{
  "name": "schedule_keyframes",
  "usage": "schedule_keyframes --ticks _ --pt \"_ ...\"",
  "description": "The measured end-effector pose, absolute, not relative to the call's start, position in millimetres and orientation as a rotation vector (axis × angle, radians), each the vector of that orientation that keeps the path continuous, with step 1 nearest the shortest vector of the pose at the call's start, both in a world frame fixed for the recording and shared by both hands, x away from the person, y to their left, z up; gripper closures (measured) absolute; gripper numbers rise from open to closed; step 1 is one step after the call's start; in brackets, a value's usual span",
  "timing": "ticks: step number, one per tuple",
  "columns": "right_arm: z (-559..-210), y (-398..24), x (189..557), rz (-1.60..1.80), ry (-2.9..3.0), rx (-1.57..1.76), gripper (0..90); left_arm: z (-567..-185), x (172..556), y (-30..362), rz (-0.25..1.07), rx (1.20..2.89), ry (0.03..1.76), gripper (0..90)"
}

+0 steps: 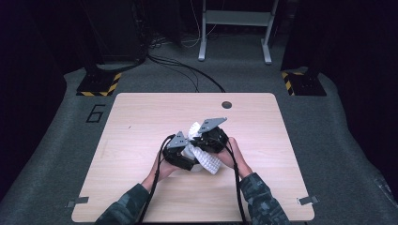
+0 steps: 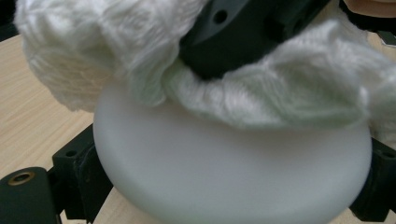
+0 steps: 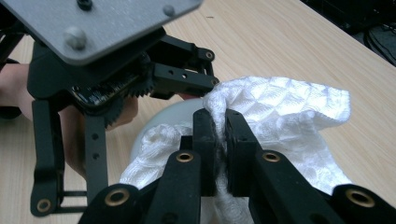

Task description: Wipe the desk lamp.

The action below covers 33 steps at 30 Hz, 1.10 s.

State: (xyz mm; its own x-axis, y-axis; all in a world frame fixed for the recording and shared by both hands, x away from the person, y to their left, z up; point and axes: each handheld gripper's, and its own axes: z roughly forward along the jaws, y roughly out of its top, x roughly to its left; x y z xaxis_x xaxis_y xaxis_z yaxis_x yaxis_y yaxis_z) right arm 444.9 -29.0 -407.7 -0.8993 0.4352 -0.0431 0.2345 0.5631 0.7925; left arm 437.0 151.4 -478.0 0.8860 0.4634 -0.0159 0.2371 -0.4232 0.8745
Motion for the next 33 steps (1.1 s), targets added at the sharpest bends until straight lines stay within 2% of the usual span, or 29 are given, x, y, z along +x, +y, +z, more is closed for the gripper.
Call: schedule_keyframes --ticks 17,29,33 --pt "-409 -25 430 1.322 2.618 0.476 84.9 -478 437 151 0.280 2.023 0.507 8.7" --pt "-411 -37 421 1.382 2.561 0.503 84.8 -478 438 152 0.282 2.029 0.503 8.7" --pt "-406 -56 418 1.432 2.486 0.534 84.9 -478 437 151 0.278 2.028 0.507 8.7"
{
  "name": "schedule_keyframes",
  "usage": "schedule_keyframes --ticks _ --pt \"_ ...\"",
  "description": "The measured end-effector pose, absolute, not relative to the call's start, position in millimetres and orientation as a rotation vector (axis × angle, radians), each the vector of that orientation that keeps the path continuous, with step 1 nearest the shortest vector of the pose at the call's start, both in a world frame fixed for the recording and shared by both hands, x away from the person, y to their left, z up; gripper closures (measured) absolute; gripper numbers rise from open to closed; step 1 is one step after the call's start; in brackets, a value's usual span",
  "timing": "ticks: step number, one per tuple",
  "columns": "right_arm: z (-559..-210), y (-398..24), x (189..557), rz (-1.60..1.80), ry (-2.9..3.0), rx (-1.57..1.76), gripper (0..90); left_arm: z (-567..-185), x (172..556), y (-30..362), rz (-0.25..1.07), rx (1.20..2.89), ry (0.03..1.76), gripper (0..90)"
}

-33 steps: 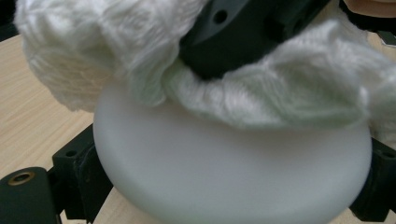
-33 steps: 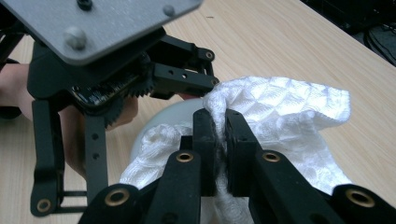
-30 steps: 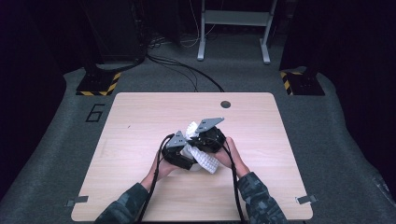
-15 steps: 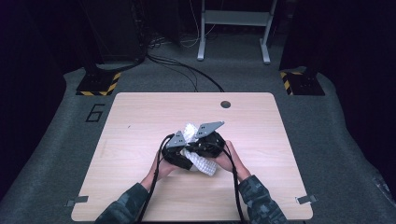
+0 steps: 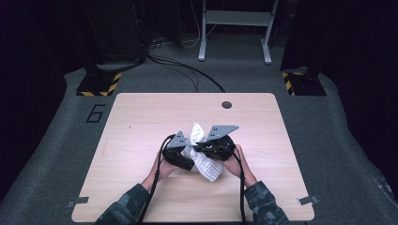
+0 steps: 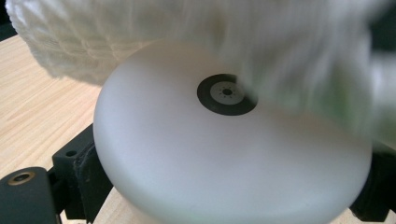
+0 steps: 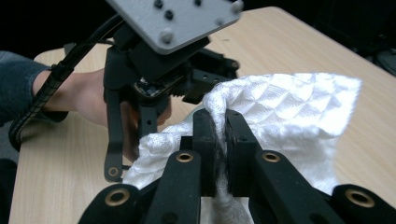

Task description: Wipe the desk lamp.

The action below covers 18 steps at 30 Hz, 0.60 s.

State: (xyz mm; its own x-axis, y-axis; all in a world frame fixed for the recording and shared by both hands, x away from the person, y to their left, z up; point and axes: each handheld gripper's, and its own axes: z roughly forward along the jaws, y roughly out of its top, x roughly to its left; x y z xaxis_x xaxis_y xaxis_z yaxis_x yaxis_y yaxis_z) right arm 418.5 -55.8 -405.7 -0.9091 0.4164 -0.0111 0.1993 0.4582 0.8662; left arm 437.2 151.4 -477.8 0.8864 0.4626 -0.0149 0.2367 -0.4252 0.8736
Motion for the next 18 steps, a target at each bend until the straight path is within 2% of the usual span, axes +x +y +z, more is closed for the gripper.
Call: schedule_keyframes --ticks 10,18 --pt "-398 -92 418 1.486 2.343 0.671 84.9 -478 437 151 0.272 2.027 0.510 8.8" --pt "-407 -96 421 1.424 2.341 0.746 84.9 -478 437 151 0.271 2.028 0.511 8.7"
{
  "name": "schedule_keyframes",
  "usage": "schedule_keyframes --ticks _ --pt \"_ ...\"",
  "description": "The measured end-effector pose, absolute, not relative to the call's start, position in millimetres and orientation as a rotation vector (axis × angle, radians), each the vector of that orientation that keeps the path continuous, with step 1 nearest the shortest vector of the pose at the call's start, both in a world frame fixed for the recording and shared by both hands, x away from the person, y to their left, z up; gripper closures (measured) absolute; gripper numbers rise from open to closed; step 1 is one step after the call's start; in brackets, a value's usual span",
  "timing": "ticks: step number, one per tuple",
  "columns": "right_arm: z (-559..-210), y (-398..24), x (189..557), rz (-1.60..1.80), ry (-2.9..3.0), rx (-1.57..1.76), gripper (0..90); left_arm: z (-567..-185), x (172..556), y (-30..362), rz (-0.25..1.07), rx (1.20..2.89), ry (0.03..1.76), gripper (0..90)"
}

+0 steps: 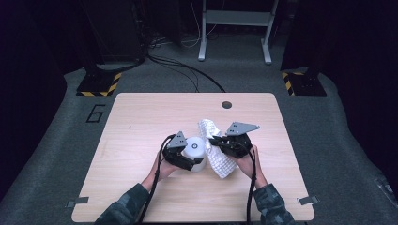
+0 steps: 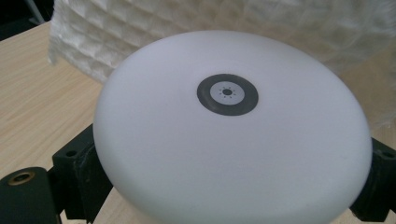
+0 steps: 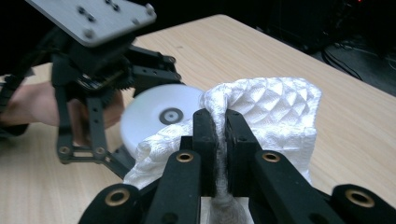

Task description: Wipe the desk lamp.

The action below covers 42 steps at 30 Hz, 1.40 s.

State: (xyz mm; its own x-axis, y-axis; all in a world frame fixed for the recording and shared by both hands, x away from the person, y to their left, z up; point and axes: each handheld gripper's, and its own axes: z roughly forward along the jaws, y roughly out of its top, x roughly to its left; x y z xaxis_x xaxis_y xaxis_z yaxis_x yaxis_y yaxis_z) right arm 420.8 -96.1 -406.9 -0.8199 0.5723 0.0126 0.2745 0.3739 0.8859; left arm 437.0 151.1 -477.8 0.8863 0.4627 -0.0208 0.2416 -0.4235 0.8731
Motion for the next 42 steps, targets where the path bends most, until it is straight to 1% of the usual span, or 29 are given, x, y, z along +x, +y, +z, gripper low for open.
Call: schedule_keyframes --ticks 3,18,25,32,33,34,39,42 --pt "-416 -94 423 1.388 2.359 0.779 84.9 -478 437 151 0.277 2.031 0.506 8.8" --pt "-435 -89 423 1.315 2.423 0.817 85.0 -478 437 151 0.271 2.028 0.510 8.8" --pt "-453 -83 425 1.245 2.485 0.839 85.0 -478 437 151 0.271 2.025 0.511 8.8" --pt "-484 -78 433 1.143 2.586 0.886 85.0 -478 437 151 0.277 2.026 0.507 8.7" --pt "-484 -78 433 1.143 2.586 0.886 85.0 -478 437 151 0.277 2.026 0.507 8.7" --pt "-492 -78 435 1.125 2.602 0.896 85.0 -478 437 151 0.277 2.026 0.507 8.7" --pt "-496 -77 436 1.100 2.623 0.890 84.9 -478 437 151 0.277 2.026 0.507 8.8" --pt "-491 -77 434 1.095 2.609 0.892 84.9 -478 437 151 0.277 2.027 0.507 8.7"
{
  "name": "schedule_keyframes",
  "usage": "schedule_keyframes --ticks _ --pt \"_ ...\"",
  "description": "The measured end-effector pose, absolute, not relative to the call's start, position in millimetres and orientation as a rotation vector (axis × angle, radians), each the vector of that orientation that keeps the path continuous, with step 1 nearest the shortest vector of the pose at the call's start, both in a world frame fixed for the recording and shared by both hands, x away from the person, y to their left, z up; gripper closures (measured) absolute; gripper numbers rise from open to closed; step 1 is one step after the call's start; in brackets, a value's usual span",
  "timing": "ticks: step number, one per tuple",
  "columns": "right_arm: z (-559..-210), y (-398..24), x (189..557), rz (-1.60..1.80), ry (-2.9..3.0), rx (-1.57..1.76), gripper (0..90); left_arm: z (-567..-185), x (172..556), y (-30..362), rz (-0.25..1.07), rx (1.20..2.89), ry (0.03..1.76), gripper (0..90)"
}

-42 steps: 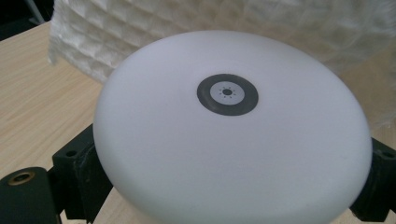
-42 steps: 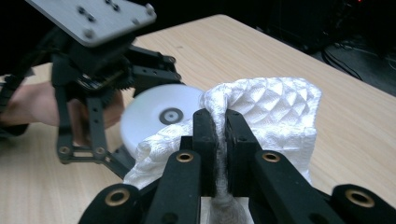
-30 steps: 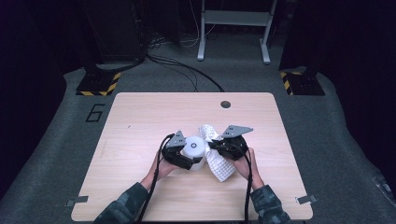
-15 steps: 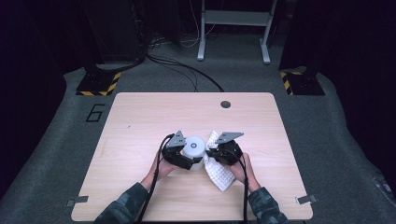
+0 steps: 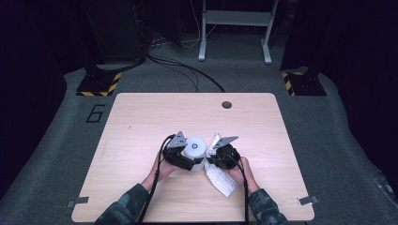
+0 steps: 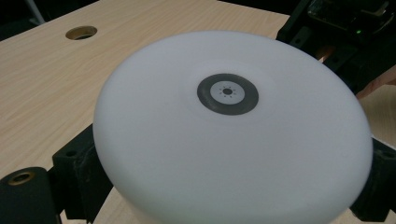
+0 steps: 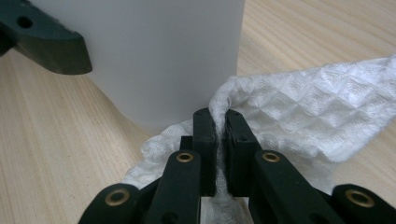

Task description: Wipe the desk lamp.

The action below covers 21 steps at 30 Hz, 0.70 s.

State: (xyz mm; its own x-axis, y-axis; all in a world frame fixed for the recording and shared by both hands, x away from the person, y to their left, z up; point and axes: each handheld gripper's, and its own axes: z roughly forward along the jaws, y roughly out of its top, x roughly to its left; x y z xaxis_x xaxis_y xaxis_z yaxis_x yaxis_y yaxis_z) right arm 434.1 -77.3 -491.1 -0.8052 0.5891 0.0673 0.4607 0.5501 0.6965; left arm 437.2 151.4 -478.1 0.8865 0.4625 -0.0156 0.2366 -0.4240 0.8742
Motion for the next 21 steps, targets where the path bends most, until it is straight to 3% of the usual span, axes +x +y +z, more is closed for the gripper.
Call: schedule_keyframes --ticks 11,21 --pt "-455 -102 427 1.521 2.467 0.880 84.9 -478 437 151 0.276 2.025 0.507 8.7" --pt "-443 -102 418 1.580 2.438 0.812 84.9 -478 437 151 0.276 2.025 0.507 8.7"
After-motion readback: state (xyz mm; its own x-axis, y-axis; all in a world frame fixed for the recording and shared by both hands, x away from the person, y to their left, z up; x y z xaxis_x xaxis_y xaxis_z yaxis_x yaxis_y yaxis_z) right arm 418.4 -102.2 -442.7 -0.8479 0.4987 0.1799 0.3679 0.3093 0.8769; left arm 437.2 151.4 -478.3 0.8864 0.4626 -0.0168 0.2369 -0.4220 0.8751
